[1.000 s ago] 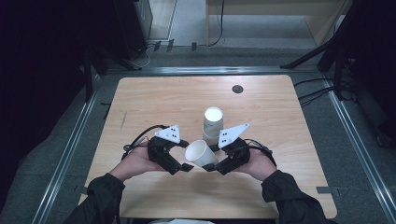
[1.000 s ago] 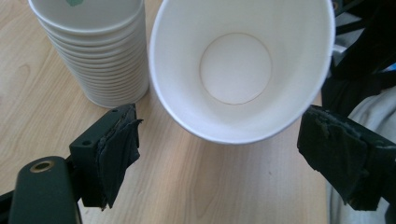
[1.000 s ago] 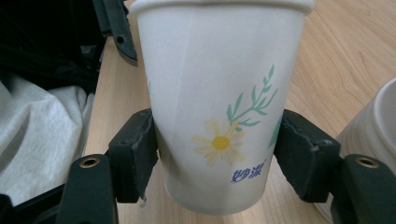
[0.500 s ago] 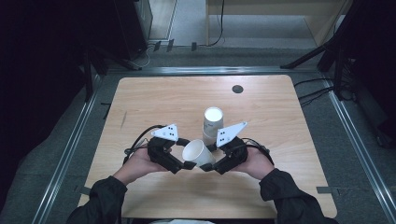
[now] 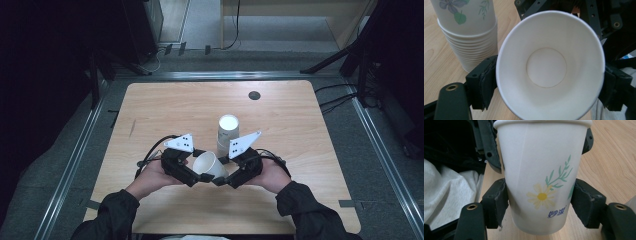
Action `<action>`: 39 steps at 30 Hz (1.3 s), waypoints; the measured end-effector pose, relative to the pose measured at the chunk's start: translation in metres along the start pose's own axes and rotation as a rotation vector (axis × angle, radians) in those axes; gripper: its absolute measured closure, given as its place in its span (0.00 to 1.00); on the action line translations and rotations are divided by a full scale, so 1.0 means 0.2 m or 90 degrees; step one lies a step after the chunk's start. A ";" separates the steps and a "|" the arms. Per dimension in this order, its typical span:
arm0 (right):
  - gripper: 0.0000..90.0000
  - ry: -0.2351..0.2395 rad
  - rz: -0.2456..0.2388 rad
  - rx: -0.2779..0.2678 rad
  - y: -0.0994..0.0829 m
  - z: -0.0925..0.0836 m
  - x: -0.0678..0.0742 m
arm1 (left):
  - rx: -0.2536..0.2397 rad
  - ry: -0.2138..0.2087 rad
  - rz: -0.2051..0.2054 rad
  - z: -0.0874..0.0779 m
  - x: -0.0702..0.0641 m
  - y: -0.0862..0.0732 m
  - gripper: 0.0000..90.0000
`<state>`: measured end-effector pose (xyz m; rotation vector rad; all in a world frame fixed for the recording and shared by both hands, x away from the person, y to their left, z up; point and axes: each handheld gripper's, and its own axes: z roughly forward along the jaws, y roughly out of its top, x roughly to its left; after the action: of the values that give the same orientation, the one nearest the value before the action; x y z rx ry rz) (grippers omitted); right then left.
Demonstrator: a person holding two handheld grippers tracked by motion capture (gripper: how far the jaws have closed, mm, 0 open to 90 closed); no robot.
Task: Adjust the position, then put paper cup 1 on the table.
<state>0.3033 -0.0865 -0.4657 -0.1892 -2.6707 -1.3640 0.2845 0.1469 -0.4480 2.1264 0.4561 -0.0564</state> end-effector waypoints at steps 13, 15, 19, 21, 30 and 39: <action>0.31 -0.010 0.019 0.015 0.00 0.01 0.00 | 0.005 0.013 0.008 -0.01 -0.01 0.01 0.27; 0.30 -0.015 0.018 0.018 0.00 0.01 0.00 | 0.001 0.016 0.006 -0.02 0.00 0.01 0.27; 0.24 -0.035 0.019 0.021 -0.02 0.00 -0.02 | 0.000 0.026 0.001 -0.05 0.02 0.00 0.27; 0.24 -0.045 0.020 0.024 -0.02 0.00 -0.02 | -0.003 0.030 -0.001 -0.06 0.02 0.00 0.27; 0.22 -0.089 -0.005 0.031 -0.07 -0.03 -0.01 | -0.001 0.061 -0.013 -0.12 0.07 -0.03 0.27; 0.23 -0.110 -0.030 0.023 -0.09 -0.08 0.00 | 0.034 0.112 -0.031 -0.16 0.14 -0.06 0.27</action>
<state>0.3007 -0.1091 -0.4703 -0.2533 -2.8556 -1.3711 0.3021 0.1871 -0.4448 2.1818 0.6156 0.0919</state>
